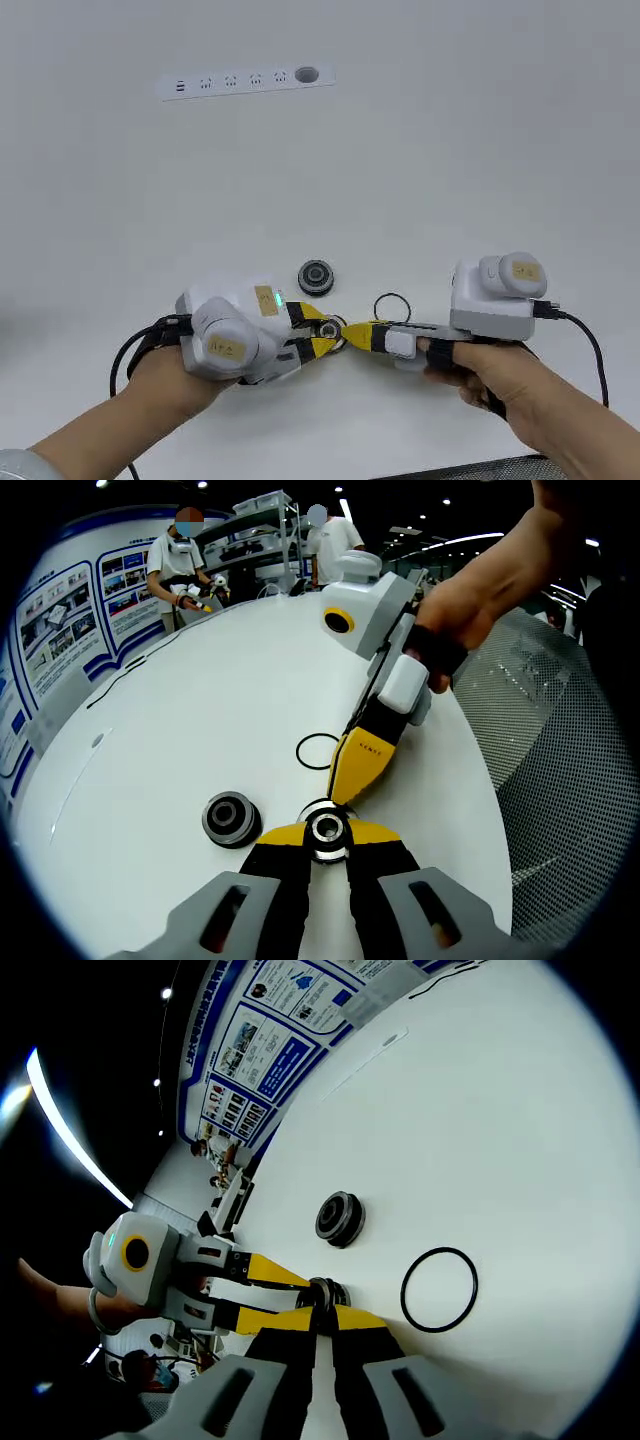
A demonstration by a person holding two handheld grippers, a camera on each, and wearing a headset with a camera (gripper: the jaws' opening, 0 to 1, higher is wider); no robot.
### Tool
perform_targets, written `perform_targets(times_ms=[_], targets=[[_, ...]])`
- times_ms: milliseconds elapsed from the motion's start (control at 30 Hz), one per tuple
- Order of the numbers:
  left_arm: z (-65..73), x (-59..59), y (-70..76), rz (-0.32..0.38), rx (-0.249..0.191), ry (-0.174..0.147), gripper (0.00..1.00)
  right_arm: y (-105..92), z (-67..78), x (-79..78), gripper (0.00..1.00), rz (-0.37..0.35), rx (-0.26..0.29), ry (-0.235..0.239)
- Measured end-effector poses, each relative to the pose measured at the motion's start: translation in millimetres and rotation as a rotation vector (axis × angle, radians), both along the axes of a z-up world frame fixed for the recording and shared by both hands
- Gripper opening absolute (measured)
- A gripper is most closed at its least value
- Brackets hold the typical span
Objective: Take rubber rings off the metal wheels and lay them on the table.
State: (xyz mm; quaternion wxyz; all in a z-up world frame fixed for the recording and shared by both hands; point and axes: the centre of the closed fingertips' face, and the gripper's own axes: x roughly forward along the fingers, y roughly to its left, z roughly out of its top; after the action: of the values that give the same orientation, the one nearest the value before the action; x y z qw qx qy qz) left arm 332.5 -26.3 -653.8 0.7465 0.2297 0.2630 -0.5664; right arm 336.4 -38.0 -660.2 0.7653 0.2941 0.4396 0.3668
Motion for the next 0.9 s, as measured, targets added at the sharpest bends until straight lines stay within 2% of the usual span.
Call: perform_targets(times_ms=[433,900], targets=[[-0.2,-0.3,0.0,-0.005,0.009,-0.003,0.14,-1.0,-0.1,0.6,0.02,0.006,-0.029,-0.021],[-0.3,-0.2,0.0,-0.007,0.013,-0.005,0.14,0.8,4.7,-0.6,0.02,0.002,-0.018,-0.018]])
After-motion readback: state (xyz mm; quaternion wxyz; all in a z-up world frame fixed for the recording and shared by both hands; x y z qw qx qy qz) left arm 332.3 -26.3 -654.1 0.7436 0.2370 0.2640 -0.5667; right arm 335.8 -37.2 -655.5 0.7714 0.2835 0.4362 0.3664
